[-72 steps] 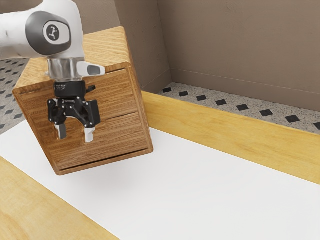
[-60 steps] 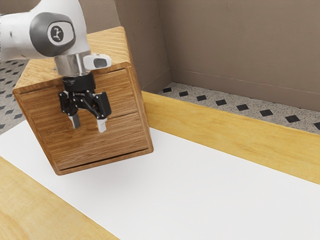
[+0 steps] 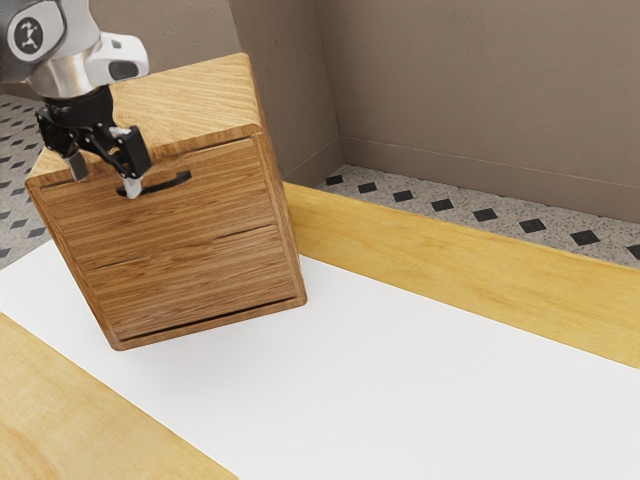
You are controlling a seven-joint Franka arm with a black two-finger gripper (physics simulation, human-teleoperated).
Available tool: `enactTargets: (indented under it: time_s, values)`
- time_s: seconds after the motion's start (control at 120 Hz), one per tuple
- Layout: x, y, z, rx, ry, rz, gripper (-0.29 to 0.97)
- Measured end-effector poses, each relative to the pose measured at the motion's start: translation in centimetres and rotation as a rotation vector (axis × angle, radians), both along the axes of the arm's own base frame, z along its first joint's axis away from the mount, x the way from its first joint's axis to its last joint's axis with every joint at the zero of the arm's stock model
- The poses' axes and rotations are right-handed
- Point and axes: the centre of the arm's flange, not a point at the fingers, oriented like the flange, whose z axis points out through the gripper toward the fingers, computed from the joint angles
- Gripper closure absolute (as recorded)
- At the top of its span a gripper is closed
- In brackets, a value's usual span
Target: Pull the drawer handle with one arm to open the drawer
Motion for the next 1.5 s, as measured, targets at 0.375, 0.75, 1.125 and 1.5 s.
enactTargets:
  time_s: [0.375,0.75,1.125,1.5]
  values:
    - [-2.6,-16.3,0.6,0.271,0.028,-0.377,0.00]
    - [-8.8,-14.5,-4.7,0.419,-0.121,-0.573,0.00]
    - [-4.7,-13.5,-1.2,0.285,-0.226,-0.671,0.00]
    - [-4.3,-9.0,-4.0,0.242,-0.134,-0.585,0.00]
